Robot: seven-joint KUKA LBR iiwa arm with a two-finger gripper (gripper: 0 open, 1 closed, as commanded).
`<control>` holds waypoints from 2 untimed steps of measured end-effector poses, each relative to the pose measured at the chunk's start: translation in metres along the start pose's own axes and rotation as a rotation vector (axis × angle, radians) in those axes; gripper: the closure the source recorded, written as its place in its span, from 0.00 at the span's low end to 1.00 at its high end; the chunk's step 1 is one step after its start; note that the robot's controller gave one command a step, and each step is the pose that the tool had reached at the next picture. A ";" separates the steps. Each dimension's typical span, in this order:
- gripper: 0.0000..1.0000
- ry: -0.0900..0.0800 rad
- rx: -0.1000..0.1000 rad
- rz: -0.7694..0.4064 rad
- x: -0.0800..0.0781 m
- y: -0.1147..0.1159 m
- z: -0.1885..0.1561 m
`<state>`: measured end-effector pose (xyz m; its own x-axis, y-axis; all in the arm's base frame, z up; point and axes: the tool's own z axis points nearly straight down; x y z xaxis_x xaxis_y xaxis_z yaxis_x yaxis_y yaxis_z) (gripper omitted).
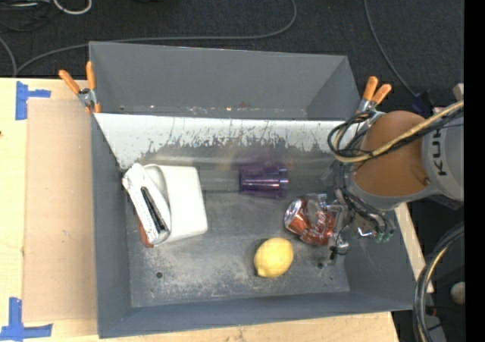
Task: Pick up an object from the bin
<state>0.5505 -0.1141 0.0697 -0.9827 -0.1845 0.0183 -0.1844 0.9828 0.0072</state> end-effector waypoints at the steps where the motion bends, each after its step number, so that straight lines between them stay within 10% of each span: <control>1: 0.00 -0.009 0.001 -0.015 0.005 0.008 -0.005; 2: 0.00 -0.008 0.001 0.004 -0.006 -0.006 -0.035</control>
Offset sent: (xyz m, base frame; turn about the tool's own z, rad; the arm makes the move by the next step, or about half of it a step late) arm 0.0065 -0.0052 0.0348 0.0007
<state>0.5577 -0.1187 0.1043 -0.9835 -0.1804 0.0101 -0.1803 0.9836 0.0057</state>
